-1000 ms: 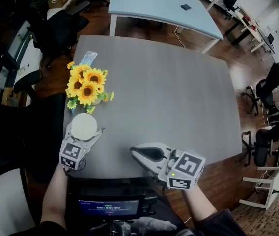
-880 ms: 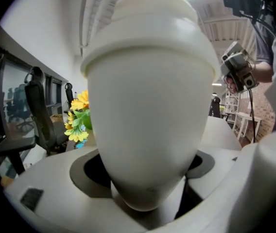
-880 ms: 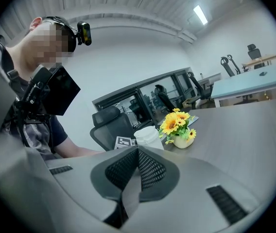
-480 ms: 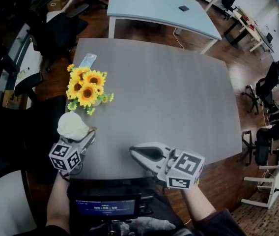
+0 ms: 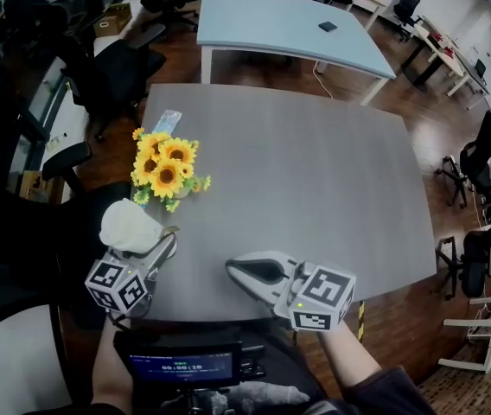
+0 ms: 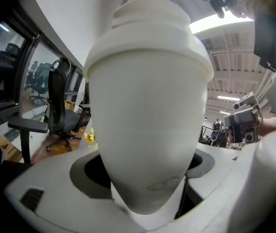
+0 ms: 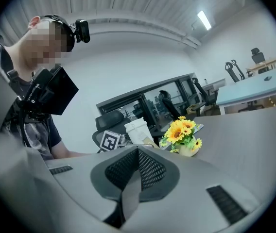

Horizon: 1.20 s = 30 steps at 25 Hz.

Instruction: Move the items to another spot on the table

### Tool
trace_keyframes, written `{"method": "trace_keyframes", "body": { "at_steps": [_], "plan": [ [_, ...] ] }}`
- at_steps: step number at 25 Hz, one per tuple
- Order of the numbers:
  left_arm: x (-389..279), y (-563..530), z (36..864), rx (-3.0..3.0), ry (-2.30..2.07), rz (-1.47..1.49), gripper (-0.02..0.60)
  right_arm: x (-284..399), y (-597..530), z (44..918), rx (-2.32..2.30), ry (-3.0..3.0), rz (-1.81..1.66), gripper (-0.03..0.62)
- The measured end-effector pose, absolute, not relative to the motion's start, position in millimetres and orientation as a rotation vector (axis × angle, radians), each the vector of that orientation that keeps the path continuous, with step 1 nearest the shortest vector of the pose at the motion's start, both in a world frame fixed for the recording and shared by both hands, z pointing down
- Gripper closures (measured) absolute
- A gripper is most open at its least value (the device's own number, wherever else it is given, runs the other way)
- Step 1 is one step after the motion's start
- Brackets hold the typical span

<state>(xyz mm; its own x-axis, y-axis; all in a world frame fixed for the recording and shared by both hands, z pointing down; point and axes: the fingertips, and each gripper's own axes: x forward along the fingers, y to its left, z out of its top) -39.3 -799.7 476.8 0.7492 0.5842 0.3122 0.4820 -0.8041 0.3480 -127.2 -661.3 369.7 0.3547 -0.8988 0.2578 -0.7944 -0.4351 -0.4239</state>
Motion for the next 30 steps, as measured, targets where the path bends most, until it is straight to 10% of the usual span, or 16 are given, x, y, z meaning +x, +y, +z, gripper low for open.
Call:
{"method": "trace_keyframes", "body": {
  "at_steps": [30],
  "plan": [
    [-71, -685, 407, 2.686, 1.003, 0.524, 0.155, -201, -527, 349, -2.506, 1.240, -0.509, 0.611]
  ]
}}
